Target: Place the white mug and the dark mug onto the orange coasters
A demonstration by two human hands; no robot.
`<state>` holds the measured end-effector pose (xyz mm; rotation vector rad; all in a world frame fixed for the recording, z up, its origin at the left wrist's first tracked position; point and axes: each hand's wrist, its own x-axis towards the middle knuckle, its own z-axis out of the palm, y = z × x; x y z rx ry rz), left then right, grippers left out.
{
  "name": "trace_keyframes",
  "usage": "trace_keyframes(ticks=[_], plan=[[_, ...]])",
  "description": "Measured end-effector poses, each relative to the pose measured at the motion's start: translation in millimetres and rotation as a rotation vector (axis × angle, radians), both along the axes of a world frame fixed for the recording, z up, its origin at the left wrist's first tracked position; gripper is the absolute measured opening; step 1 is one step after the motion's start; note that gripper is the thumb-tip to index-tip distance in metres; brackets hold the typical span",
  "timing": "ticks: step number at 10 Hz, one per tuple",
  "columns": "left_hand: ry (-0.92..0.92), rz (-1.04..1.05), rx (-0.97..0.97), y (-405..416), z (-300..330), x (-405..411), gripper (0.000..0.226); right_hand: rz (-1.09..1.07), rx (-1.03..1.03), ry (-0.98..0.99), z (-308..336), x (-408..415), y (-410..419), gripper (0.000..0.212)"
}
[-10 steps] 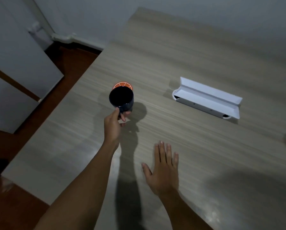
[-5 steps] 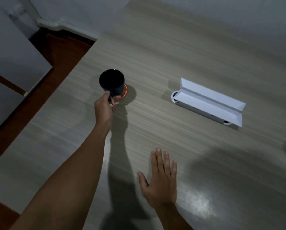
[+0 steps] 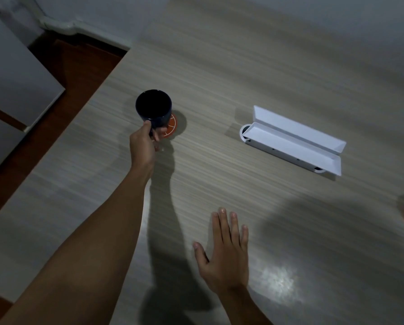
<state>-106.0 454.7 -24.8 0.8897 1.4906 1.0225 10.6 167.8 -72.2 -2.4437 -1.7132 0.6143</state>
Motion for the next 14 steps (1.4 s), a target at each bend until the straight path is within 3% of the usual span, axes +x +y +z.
trace_keyframes(ticks=[1,4,6,7,8,9,10,12,13,14], plan=[[-0.044,-0.019,-0.015,0.2,0.5,2.9,0.05,0.0,0.004,0.005,-0.1,0.4,-0.6,0.084],[-0.205,0.001,-0.037,-16.8,0.6,-6.9,0.025,0.005,-0.014,0.005,1.1,1.1,-0.2,0.084],[-0.147,0.074,0.052,-65.1,-2.3,-20.1,0.034,0.012,0.008,0.002,-0.6,1.5,-1.7,0.083],[-0.002,0.019,0.083,-109.5,-8.9,-26.2,0.026,0.016,0.011,-0.008,2.1,1.9,-2.9,0.083],[0.237,-0.187,0.133,-160.5,-21.1,-29.8,0.02,0.024,0.013,-0.004,3.6,1.7,-4.3,0.082],[0.571,-0.446,0.29,-204.1,-32.4,-29.7,0.028,0.049,0.023,0.026,4.7,9.1,-12.4,0.079],[0.765,-0.68,0.406,-245.8,-34.5,-16.8,0.039,-0.004,0.02,0.066,7.5,28.4,-49.4,0.077],[0.938,-1.061,0.492,-329.4,-42.3,50.0,0.069,-0.188,-0.008,0.04,9.7,81.8,-160.4,0.075],[0.962,-1.16,0.515,-366.3,-42.6,86.8,0.074,-0.294,0.007,0.061,9.9,105.6,-205.2,0.074],[1.04,-1.196,0.501,-396.5,-46.9,108.4,0.077,-0.296,0.033,0.234,22.7,127.9,-217.3,0.066]])
